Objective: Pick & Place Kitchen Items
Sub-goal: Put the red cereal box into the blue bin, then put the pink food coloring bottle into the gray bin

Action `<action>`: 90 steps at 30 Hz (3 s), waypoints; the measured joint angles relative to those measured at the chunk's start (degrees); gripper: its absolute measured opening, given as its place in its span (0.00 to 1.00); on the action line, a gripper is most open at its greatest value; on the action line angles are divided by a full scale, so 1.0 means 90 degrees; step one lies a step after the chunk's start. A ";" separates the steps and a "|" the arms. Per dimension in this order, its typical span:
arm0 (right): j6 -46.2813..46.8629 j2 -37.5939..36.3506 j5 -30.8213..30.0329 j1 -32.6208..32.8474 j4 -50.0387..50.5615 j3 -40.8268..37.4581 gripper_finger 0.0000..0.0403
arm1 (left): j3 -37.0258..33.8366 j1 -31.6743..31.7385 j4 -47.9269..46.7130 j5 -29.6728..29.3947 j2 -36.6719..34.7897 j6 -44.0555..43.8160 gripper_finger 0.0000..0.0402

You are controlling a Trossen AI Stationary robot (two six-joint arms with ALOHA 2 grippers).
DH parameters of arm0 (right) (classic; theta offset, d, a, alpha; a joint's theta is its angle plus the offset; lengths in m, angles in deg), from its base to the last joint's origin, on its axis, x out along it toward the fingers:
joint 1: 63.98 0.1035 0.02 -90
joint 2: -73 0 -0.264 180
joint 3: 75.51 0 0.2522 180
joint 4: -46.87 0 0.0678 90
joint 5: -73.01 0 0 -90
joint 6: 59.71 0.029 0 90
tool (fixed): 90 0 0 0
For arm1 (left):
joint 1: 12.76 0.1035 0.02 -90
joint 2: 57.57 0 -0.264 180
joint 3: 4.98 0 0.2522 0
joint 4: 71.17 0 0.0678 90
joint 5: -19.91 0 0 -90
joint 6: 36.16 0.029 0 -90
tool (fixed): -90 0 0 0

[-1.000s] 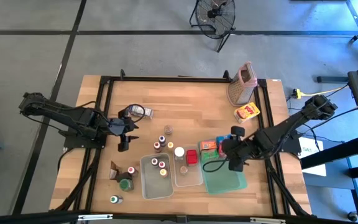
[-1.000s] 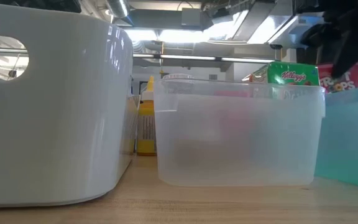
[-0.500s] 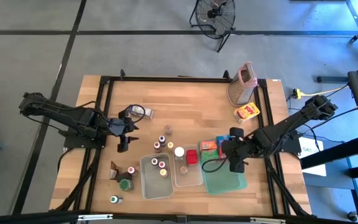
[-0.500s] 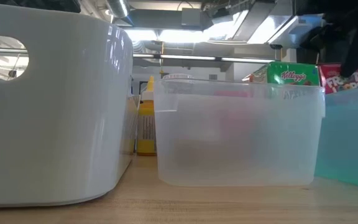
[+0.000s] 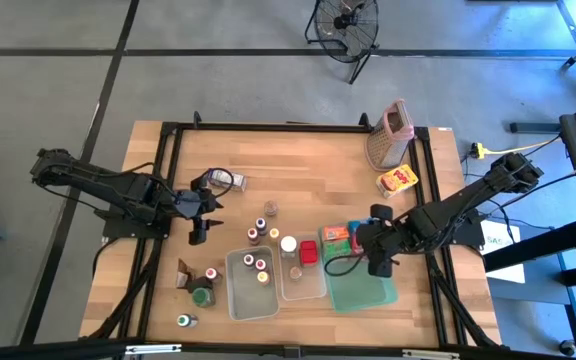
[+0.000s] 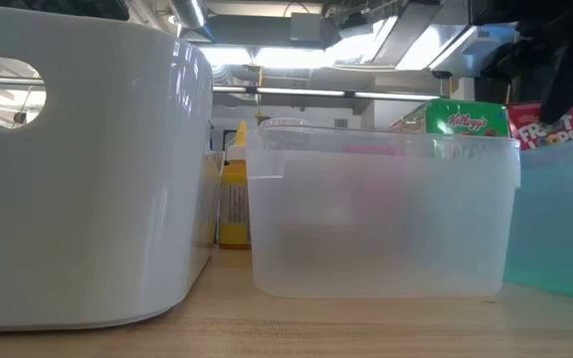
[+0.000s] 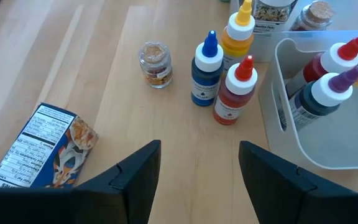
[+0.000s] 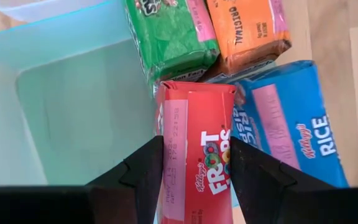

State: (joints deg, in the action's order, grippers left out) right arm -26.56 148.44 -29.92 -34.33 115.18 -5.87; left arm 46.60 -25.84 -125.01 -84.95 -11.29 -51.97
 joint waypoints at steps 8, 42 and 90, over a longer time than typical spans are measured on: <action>0.0225 0.0000 -0.0102 0.0002 -0.0007 0.0000 0.43 | 0.0000 0.0000 0.0000 -0.0001 0.0000 0.0002 0.53; -0.0192 -0.0058 -0.0156 0.0002 0.0416 0.0483 0.52 | 0.0000 0.0000 0.0002 -0.0001 0.0000 -0.0005 0.53; -0.1118 0.0458 -0.0223 0.0002 0.0606 0.2504 0.52 | 0.0834 -0.2288 0.0007 0.1542 0.1171 0.0141 0.53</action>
State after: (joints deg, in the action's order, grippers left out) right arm -36.62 152.56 -31.93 -34.31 120.63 16.67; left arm 54.11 -46.43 -124.94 -71.07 -0.75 -50.70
